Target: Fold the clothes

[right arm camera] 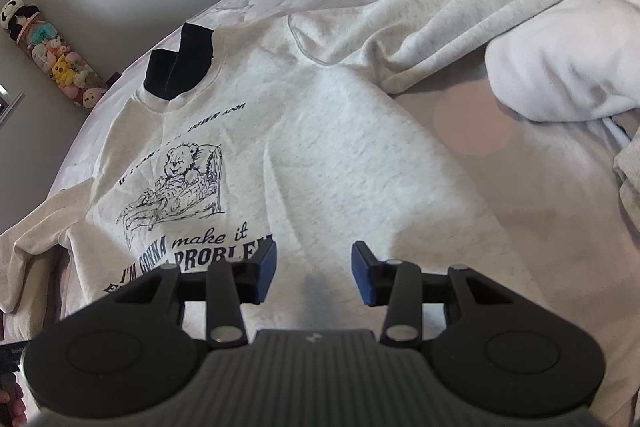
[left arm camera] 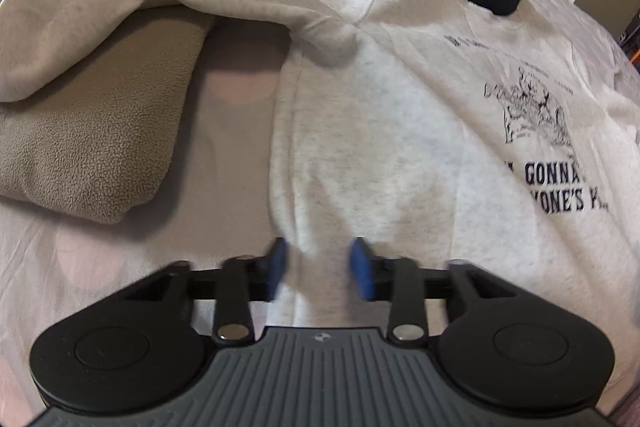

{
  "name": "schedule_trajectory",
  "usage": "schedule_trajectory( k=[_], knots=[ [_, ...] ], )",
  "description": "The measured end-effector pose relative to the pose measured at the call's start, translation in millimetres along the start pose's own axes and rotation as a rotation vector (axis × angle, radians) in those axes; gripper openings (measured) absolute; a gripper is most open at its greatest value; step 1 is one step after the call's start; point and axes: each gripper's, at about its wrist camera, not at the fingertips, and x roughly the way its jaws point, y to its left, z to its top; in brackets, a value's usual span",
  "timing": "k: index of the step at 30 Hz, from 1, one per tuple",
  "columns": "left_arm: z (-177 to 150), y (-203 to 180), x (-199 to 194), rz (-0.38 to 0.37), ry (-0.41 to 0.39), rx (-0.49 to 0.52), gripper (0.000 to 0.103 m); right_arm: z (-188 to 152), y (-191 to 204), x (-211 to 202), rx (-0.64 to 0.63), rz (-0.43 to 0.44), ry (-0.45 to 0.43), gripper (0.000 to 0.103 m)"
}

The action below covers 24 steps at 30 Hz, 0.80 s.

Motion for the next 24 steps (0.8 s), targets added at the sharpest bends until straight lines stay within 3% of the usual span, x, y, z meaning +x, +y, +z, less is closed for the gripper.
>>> schedule_trajectory(
  k=[2, 10, 12, 14, 16, 21, 22, 23, 24],
  knots=[
    [-1, -1, -8, 0.031, -0.016, 0.015, 0.003, 0, -3, -2, 0.017, -0.006, 0.0, 0.045],
    [-5, 38, -10, 0.028, 0.033, -0.12, 0.004, -2, -10, -14, 0.06, -0.043, -0.011, 0.045],
    [-6, 39, -16, 0.0, 0.046, -0.153, 0.015, -2, -11, -14, 0.062, -0.064, -0.001, 0.045],
    [-8, 39, -24, -0.062, 0.092, -0.194, 0.055, -1, -12, -17, 0.067, -0.098, 0.009, 0.045],
    [-14, 39, -33, -0.115, 0.132, -0.203, 0.064, 1, -15, -21, 0.085, -0.113, 0.024, 0.045],
    [-30, 38, -37, -0.096, 0.229, -0.175, 0.063, 3, -20, -33, 0.116, -0.128, 0.031, 0.045],
    [-32, 37, -33, -0.095, 0.249, -0.17, 0.055, 2, -19, -34, 0.113, -0.121, 0.025, 0.046],
    [-33, 36, -30, -0.102, 0.267, -0.163, 0.035, 2, -17, -34, 0.106, -0.117, 0.022, 0.046],
    [-34, 33, -29, -0.109, 0.277, -0.148, 0.024, 1, -15, -35, 0.099, -0.115, 0.022, 0.046]
  ],
)
